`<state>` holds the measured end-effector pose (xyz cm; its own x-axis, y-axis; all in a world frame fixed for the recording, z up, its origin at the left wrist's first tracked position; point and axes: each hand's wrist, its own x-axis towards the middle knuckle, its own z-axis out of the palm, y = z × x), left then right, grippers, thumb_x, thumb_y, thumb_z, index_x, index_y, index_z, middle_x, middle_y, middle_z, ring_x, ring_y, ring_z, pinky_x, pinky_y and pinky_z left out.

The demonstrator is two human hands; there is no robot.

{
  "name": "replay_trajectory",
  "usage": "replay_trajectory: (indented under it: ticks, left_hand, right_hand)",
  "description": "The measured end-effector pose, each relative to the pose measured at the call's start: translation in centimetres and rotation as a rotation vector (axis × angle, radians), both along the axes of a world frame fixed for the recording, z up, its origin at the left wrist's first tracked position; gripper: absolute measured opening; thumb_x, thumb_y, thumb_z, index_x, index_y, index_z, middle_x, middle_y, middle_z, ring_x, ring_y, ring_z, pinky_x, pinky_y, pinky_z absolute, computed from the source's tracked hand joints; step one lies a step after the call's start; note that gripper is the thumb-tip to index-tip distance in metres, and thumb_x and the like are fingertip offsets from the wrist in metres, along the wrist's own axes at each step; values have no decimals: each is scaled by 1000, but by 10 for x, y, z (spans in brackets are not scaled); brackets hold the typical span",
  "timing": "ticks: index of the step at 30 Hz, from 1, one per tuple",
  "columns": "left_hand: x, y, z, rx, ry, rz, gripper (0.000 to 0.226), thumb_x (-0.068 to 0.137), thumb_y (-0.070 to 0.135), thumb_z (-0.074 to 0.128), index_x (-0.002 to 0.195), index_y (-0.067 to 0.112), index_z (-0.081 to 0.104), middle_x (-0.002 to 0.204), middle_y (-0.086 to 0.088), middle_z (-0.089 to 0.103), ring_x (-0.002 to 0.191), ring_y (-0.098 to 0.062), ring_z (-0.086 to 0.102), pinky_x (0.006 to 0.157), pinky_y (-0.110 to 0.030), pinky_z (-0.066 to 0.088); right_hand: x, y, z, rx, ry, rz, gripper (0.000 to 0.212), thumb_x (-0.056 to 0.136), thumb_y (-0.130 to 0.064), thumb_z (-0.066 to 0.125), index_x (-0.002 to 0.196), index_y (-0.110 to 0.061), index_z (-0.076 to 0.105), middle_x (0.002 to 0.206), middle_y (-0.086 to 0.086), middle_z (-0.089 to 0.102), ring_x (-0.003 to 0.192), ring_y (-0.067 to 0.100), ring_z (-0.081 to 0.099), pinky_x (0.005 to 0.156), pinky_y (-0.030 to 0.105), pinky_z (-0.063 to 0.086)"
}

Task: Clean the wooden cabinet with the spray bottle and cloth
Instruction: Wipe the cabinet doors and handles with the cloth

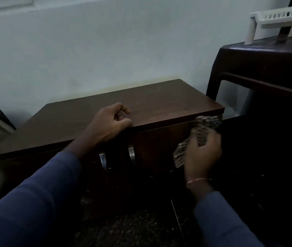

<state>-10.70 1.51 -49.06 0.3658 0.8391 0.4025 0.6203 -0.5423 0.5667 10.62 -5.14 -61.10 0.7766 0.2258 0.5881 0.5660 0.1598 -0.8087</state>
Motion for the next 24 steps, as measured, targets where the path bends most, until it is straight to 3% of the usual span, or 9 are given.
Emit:
replay_trajectory:
  ticks: [4,7,9,11,15,17,20,22,24]
  left_hand:
    - [2,-6,4,-33,-31,-5,41,60,39,55,96,22,65,71,5,58,55,-3,46,55,-16,38]
    - [0,-8,5,-51,-37,-18,42,57,34,54,94,19,64,73,2,57,57,-6,46,53,-16,37]
    - [-3,-7,4,-40,-22,-29,34,61,23,51,92,17,63,74,1,56,60,-10,46,54,-16,36]
    - [-5,-4,2,-42,-27,-42,30,62,18,49,90,17,61,75,1,56,63,-13,48,56,-17,37]
    - [-6,6,2,-93,-98,-52,18,65,19,55,82,24,55,77,-2,58,69,-17,52,65,-29,40]
    - [-5,8,2,-86,-89,-56,18,65,20,57,82,23,55,79,-5,59,71,-19,53,66,-30,40]
    - [-2,2,2,-38,-36,-41,25,65,25,56,89,18,58,78,-2,59,69,-13,51,60,-17,39]
    - [-1,-4,0,30,61,-47,39,66,41,57,97,17,58,75,4,58,62,-3,49,58,-13,38]
    - [-1,-8,-3,98,176,-43,53,65,63,55,101,25,54,79,8,57,67,-2,52,63,-22,41]
  right_hand:
    - [-83,0,-18,-33,-541,419,26,81,-12,55,105,-13,62,93,13,60,79,28,60,69,36,52]
    - [-78,6,-16,-68,-764,569,33,83,-13,57,116,-17,57,92,13,60,78,32,60,69,40,53]
    - [-44,6,-15,-33,-670,507,32,79,-11,53,111,-17,57,93,15,59,82,28,58,80,33,52]
    - [1,6,-17,18,-387,284,26,78,-10,49,101,-7,60,94,21,57,89,27,54,86,24,42]
    - [42,6,-10,15,198,-82,19,85,-9,58,93,8,58,97,29,57,94,39,56,86,35,37]
    - [18,6,-5,36,115,-74,13,84,-3,59,93,6,59,96,28,57,94,35,53,86,35,36]
    - [-38,3,-8,29,-294,251,25,77,-7,53,101,-8,61,97,18,58,90,26,53,82,32,42]
    - [-49,-1,-10,-6,-500,429,34,75,-9,55,108,-12,65,102,13,57,91,28,59,81,34,50]
    - [-33,0,-7,0,-552,435,35,75,-9,55,109,-15,65,111,9,51,92,26,59,82,32,50]
